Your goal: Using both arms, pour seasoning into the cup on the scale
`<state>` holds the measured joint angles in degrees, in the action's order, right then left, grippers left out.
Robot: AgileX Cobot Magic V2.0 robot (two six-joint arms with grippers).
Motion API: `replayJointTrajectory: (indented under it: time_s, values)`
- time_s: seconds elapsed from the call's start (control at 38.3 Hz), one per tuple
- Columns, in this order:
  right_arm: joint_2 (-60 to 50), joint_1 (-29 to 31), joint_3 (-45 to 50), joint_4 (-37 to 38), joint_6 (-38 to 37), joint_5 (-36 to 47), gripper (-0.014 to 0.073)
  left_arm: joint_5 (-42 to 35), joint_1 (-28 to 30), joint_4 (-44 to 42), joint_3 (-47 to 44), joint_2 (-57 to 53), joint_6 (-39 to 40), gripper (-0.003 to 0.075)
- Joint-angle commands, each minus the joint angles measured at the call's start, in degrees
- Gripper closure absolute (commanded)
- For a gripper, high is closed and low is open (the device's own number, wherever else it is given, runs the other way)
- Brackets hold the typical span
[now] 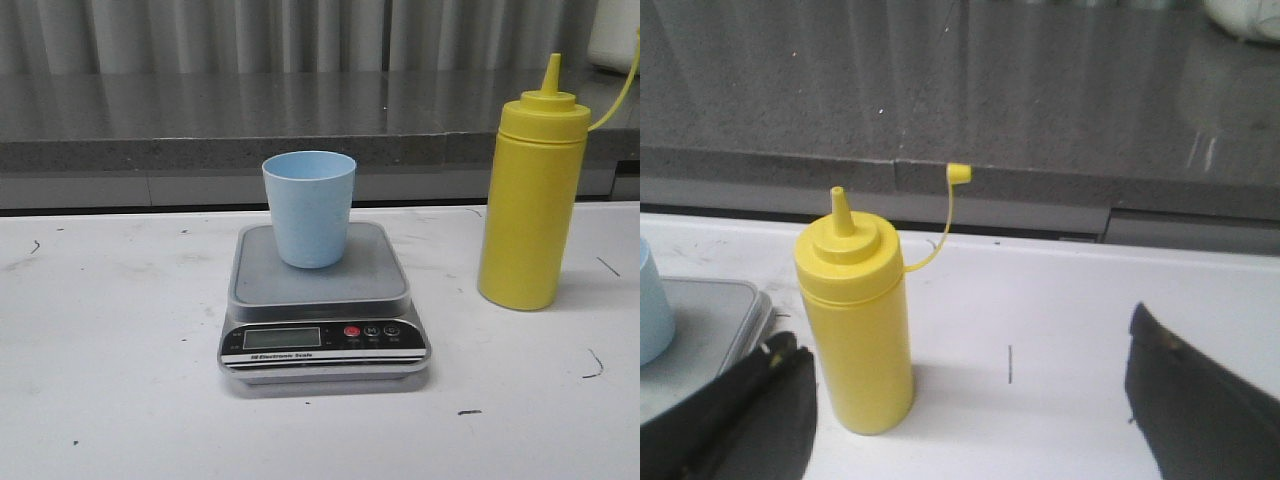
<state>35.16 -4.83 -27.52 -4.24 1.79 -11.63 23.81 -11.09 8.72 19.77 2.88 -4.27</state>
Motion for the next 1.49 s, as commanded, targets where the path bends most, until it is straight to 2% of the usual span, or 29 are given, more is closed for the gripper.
replayJointTrajectory:
  time_s: [0.0, 0.18, 0.5, 0.91, 1.31, 1.46]
  values:
    - [7.11, -2.15, -1.53, -1.64, 0.49, 9.34, -0.0048, -4.60, 0.09, 0.86, 1.42, 0.67, 0.72, 0.0740]
    - [20.57, -6.59, -1.47, -3.69, 0.49, 18.34, -0.0048, -4.60, 0.09, 0.86, 1.42, 0.67, 0.72, 0.0740]
    - [39.35, -12.51, -1.48, -3.98, 0.24, 28.51, -0.0048, -4.60, 0.09, 0.86, 1.42, 0.67, 0.72, 0.0740]
    - [50.94, -12.71, -1.48, -6.55, 0.24, 38.69, -0.0048, -4.60, 0.09, 0.86, 1.42, 0.67, 0.72, 0.0740]
    - [59.92, -12.71, -1.48, -8.44, -2.14, 56.24, -0.0048, -4.60, 0.09, 0.86, 1.42, 0.67, 0.72, 0.0740]
    - [65.41, -12.71, -1.48, -8.44, -5.10, 68.25, -0.0048, -4.49, 0.09, 0.86, 1.42, 0.67, 0.72, 0.0740]
